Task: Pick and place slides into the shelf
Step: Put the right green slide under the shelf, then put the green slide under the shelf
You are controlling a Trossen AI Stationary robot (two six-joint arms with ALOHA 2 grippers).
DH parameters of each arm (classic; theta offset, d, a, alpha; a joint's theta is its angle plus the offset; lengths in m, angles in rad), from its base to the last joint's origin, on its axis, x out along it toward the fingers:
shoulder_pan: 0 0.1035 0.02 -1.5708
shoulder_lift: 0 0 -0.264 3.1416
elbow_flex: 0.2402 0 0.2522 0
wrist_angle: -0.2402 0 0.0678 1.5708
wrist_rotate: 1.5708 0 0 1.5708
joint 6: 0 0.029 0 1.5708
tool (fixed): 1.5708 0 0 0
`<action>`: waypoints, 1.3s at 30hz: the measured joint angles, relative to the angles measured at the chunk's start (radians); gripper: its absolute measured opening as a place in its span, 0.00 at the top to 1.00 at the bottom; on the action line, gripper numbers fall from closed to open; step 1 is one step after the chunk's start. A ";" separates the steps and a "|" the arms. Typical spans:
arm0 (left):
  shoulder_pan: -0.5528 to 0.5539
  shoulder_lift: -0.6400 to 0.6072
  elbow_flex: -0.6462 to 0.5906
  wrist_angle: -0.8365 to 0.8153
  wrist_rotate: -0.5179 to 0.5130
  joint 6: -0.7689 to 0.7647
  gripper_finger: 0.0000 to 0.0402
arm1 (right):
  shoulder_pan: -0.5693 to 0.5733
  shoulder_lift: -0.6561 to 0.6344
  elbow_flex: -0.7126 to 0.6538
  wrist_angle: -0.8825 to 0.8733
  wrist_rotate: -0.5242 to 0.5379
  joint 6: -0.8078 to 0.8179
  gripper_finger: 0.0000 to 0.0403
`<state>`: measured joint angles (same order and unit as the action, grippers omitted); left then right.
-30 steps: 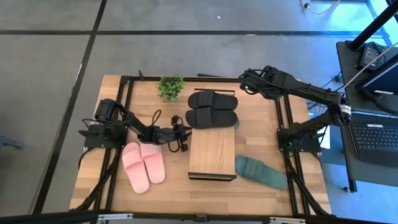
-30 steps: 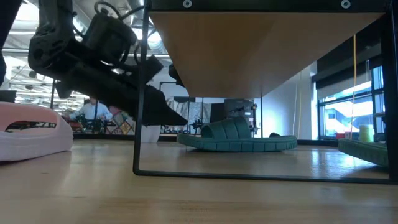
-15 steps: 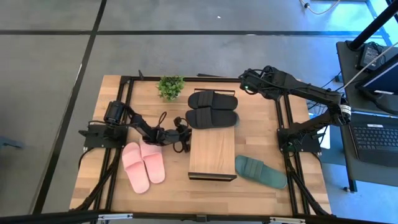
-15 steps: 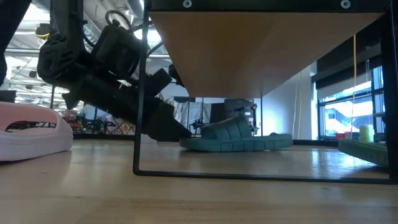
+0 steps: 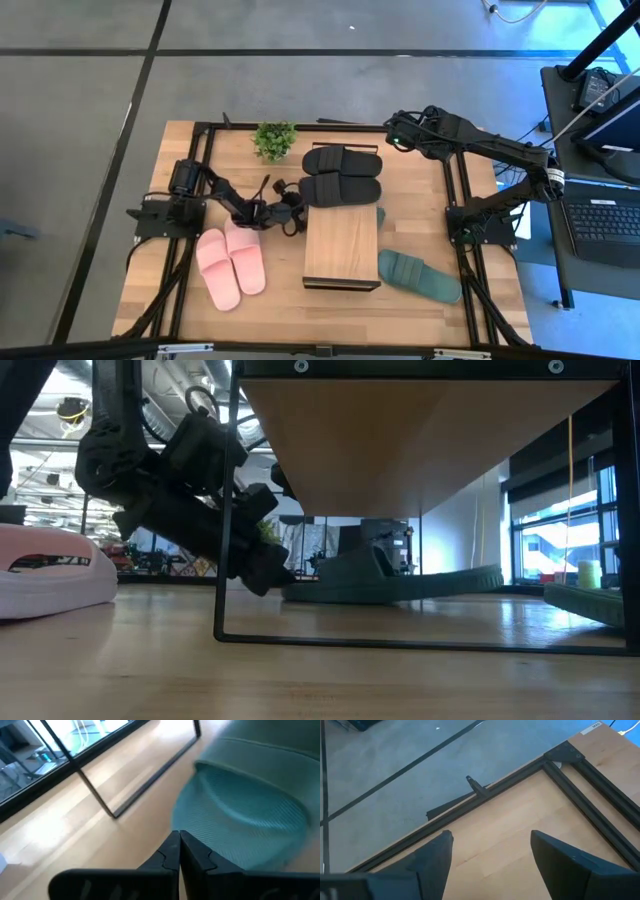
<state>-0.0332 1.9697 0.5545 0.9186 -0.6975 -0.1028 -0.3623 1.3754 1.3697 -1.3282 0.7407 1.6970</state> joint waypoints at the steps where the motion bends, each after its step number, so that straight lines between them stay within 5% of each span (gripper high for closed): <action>1: 0.006 0.000 0.000 0.003 0.000 0.000 1.00 | 0.000 0.000 0.000 0.000 0.000 0.000 0.33; 29: -0.023 -0.060 -0.005 -0.001 -0.041 0.006 0.99 | 0.013 0.000 0.000 -0.001 -0.027 -0.058 0.33; 39: -0.056 -0.221 -0.005 -0.215 -0.025 0.006 0.99 | 0.022 0.000 0.000 -0.001 -0.027 -0.123 0.33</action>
<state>-0.0893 1.7487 0.5499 0.7033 -0.7225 -0.0973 -0.3403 1.3754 1.3697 -1.3293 0.7136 1.5742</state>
